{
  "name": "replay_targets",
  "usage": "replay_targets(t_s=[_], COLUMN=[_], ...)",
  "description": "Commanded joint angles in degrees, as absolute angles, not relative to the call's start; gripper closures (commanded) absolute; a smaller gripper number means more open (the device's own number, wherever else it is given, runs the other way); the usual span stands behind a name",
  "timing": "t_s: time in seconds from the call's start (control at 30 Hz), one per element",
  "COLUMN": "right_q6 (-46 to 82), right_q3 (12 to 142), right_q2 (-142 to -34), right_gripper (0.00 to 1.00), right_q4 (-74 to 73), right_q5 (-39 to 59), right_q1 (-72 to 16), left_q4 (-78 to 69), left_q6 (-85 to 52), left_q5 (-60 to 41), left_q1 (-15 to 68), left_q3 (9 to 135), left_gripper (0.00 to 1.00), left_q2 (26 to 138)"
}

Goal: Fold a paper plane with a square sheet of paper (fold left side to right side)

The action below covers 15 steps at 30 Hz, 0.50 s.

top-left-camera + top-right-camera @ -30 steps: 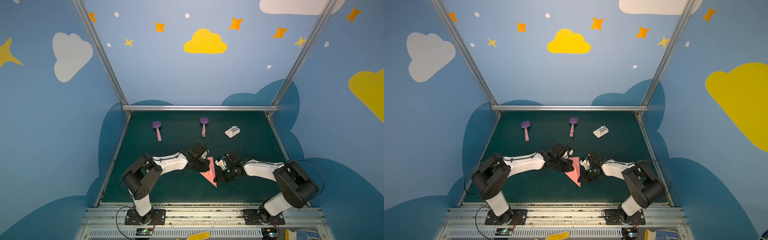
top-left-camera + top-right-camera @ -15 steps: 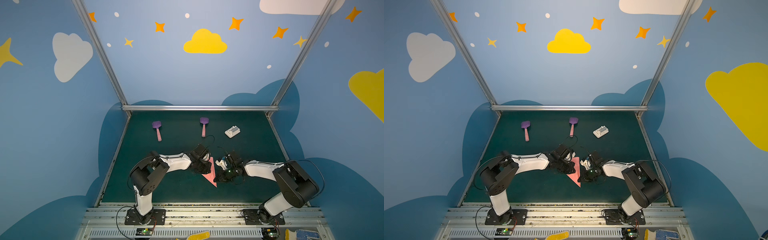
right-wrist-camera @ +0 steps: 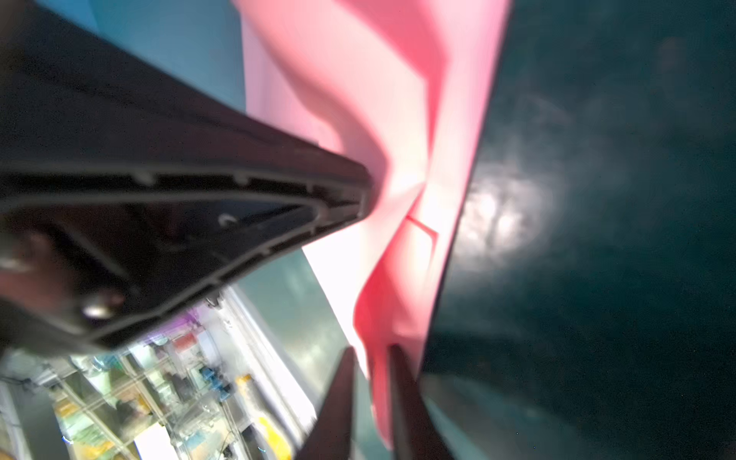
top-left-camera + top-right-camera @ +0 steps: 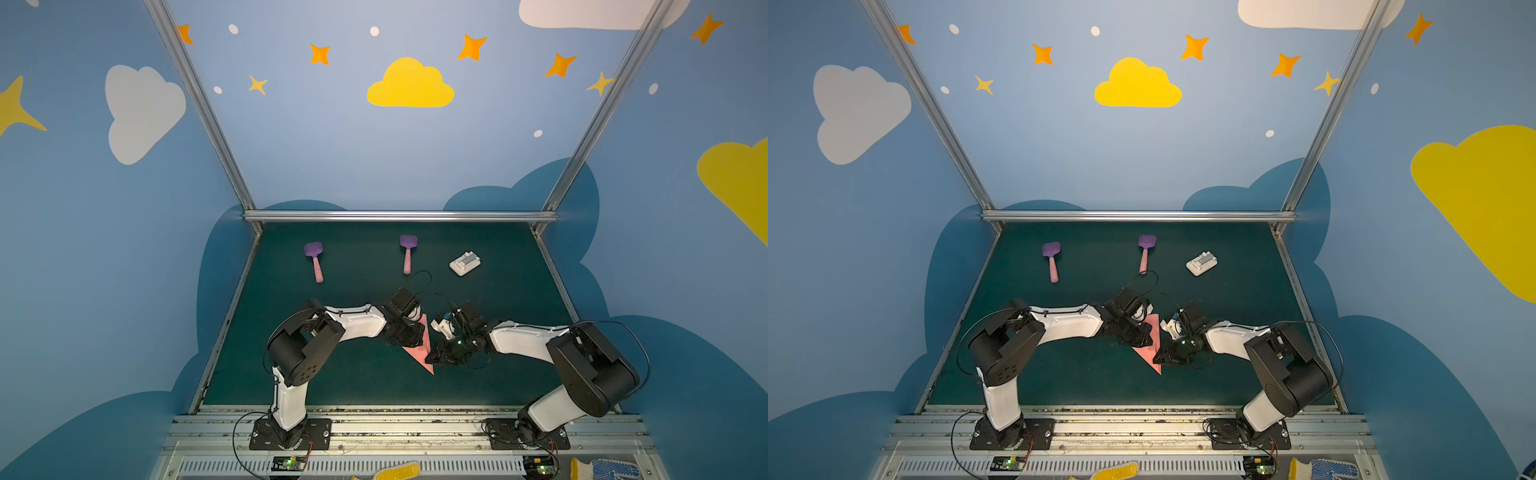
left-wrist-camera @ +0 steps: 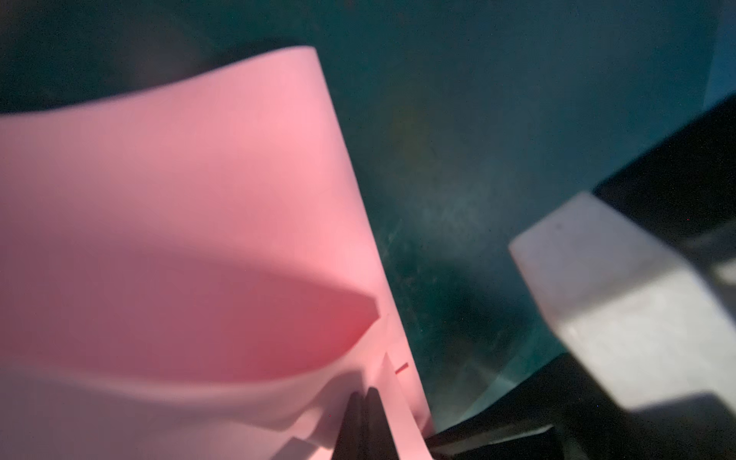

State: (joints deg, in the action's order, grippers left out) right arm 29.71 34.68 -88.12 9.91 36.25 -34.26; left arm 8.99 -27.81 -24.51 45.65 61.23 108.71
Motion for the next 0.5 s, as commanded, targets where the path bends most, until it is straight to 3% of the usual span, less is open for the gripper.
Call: replay_targets(t_s=[0.0,0.2,0.37,0.47], right_q6=[29.5,31.0,32.7,33.8], right_q3=[34.8,36.1,37.6,38.1], right_q2=[-84.1,-77.2,-77.3,-79.0], right_gripper=[0.68,0.70,0.97,1.00], right_q4=[16.6,20.5,20.8,19.3], right_q5=[32.4,29.7,25.8,24.7], right_q1=[-33.8,-34.8,-38.3,-39.7], left_q4=[11.3,13.2,16.1,16.8], left_q6=[-28.3,-33.0,-37.5,-38.2], left_q5=[-22.0,-21.0,-20.0,-20.3], left_q1=[45.4,45.5,45.5,45.5], left_q3=[62.0,62.7,64.0,64.7], left_gripper=[0.96,0.96,0.96,0.96], left_q2=[110.5,110.5,111.1,111.9])
